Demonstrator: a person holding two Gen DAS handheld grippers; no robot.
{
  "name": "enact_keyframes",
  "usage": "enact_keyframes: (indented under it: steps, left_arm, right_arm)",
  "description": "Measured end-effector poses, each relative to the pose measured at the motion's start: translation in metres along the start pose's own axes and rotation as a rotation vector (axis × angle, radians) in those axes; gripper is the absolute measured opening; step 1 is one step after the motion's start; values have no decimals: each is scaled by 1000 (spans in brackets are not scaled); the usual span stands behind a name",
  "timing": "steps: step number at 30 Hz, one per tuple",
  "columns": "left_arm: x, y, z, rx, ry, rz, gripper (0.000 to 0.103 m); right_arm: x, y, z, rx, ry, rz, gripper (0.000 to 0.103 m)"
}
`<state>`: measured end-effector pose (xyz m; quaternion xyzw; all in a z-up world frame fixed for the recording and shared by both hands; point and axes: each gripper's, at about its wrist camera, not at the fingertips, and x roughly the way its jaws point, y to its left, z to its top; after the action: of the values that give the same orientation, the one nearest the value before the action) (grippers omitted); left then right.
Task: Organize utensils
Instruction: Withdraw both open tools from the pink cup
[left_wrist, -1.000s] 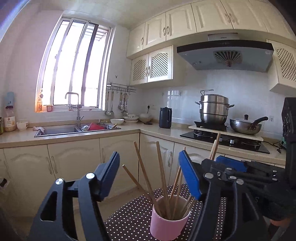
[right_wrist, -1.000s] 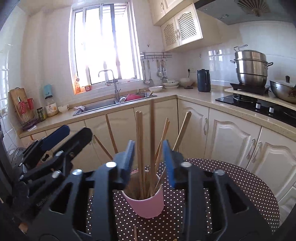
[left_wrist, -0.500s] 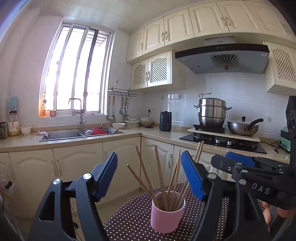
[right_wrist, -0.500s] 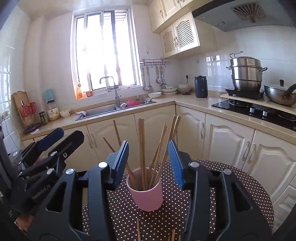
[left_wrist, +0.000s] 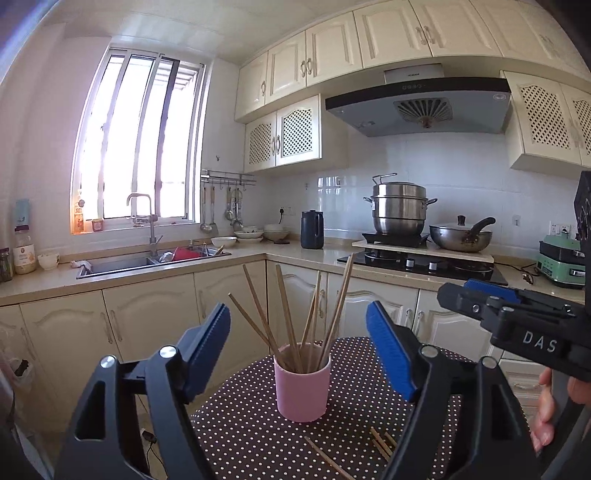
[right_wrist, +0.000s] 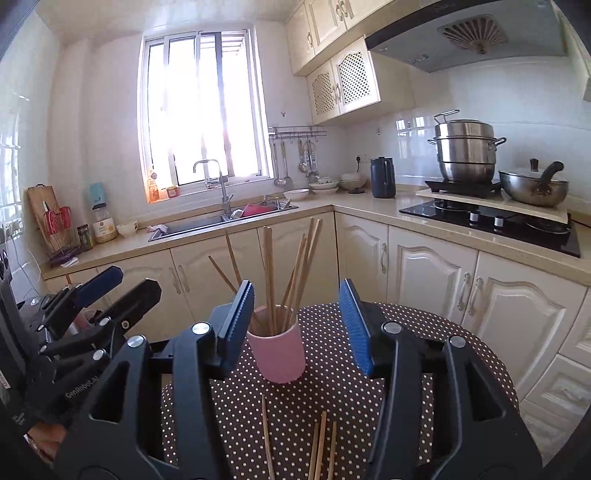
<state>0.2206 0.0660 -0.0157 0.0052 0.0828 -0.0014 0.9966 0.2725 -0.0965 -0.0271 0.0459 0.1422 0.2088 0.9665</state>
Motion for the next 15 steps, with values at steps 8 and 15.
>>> enact_keyframes:
  steps: [8,15]
  left_arm:
    - [-18,-20,-13,46,49,-31,77]
    - [-22,-27,-31,72,113,-37,78]
  right_arm:
    - [-26,-2,-18,2,31,-16,50]
    - [-37,-1,-35,3,67,-27,51]
